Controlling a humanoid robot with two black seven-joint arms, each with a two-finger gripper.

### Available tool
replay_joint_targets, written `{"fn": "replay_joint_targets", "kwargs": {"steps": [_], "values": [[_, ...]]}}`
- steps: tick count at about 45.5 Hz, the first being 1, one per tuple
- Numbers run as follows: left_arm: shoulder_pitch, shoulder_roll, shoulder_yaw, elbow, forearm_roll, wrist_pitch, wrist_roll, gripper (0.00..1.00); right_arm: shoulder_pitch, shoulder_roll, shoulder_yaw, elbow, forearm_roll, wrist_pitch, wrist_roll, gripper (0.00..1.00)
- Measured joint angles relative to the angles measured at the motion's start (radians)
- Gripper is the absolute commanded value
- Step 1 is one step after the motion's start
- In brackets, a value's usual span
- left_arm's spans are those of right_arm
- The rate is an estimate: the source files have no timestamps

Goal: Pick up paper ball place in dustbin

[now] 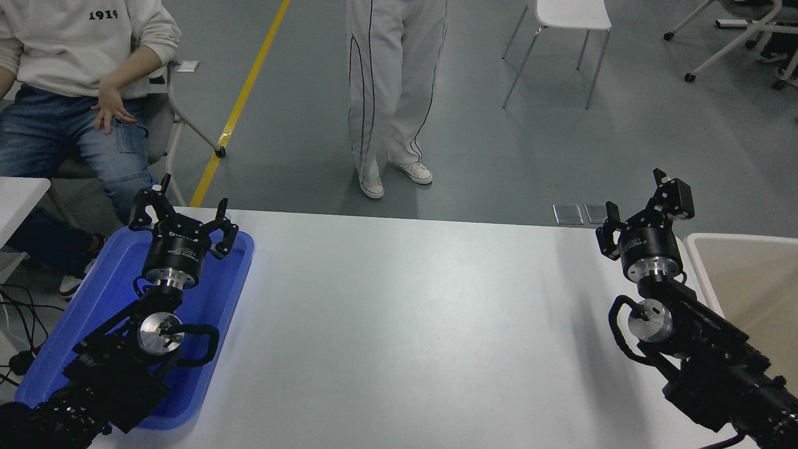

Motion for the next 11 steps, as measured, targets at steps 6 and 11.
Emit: {"fn": "replay_joint_targets", "kwargs": {"steps": [6, 11], "values": [[0.0, 0.0, 0.0, 0.0, 0.0, 0.0, 0.0, 1.0, -0.01, -0.008, -0.002, 0.012, -0.002, 0.0, 0.005, 1.0], [0.0, 0.0, 0.0, 0.0, 0.0, 0.0, 0.0, 1.0, -0.017, -0.014, -0.004, 0.015, -0.004, 0.001, 0.008, 1.0]]}}
